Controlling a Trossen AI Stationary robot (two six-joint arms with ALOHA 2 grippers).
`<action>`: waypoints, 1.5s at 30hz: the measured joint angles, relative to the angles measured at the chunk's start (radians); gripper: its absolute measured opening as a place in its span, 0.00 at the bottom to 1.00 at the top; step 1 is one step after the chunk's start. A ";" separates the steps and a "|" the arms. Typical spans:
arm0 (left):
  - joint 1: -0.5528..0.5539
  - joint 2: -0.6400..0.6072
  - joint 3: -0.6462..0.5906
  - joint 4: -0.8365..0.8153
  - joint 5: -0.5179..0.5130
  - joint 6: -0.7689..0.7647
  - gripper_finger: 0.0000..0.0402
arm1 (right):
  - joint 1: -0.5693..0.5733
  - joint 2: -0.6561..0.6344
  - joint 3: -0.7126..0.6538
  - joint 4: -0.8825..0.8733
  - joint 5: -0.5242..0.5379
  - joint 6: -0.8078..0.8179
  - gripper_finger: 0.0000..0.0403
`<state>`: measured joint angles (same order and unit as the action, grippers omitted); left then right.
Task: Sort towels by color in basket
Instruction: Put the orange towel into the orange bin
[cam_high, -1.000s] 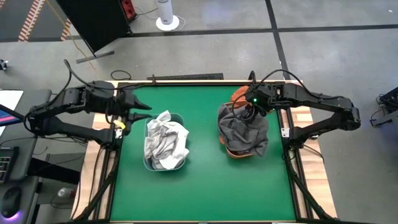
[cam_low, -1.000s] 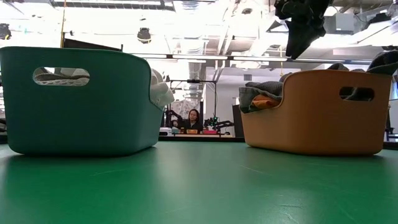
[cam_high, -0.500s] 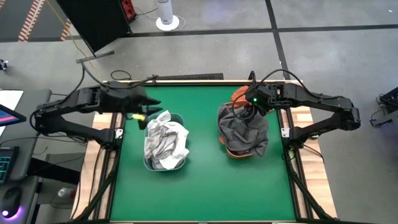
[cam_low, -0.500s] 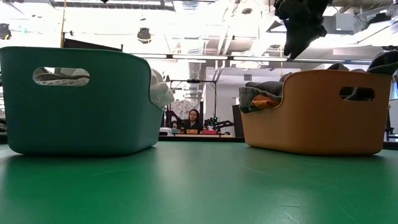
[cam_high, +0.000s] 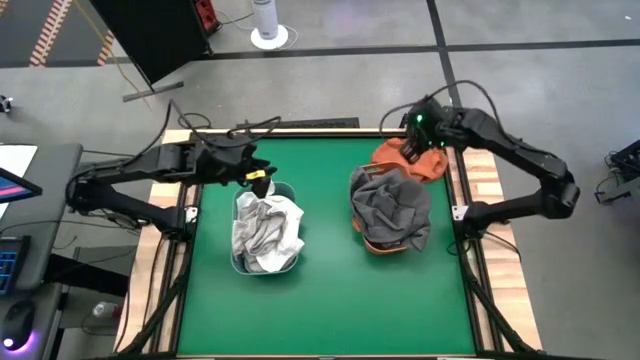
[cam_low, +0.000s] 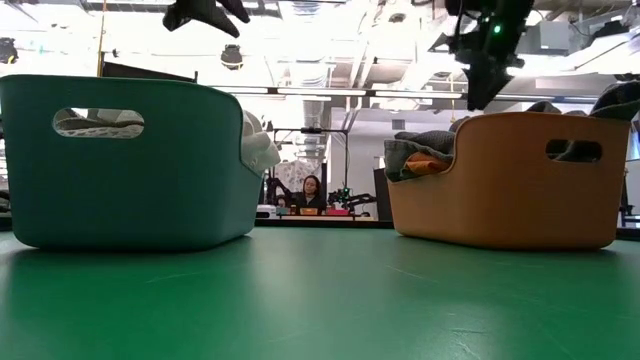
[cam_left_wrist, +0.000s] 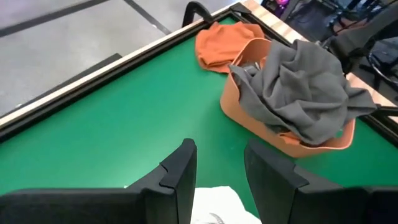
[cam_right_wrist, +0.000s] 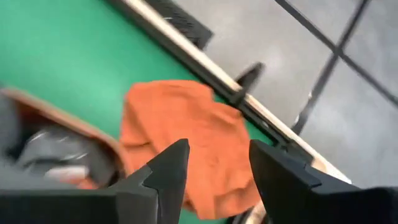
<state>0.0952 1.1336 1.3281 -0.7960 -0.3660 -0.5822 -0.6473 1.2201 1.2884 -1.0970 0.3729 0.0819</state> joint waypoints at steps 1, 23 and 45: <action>0.000 0.000 0.000 0.000 -0.001 0.005 0.31 | -0.023 -0.002 0.000 -0.001 0.000 0.015 0.52; 0.046 -0.175 0.000 -0.045 -0.103 0.249 0.31 | -0.311 0.147 -0.158 0.069 -0.176 0.097 0.52; 0.046 -0.210 0.000 -0.163 -0.026 0.209 0.31 | -0.415 0.497 -0.063 0.176 -0.328 0.062 0.52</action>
<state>0.1410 0.9232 1.3281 -0.9592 -0.3923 -0.3728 -1.0622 1.7169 1.2259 -0.9211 0.0448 0.1440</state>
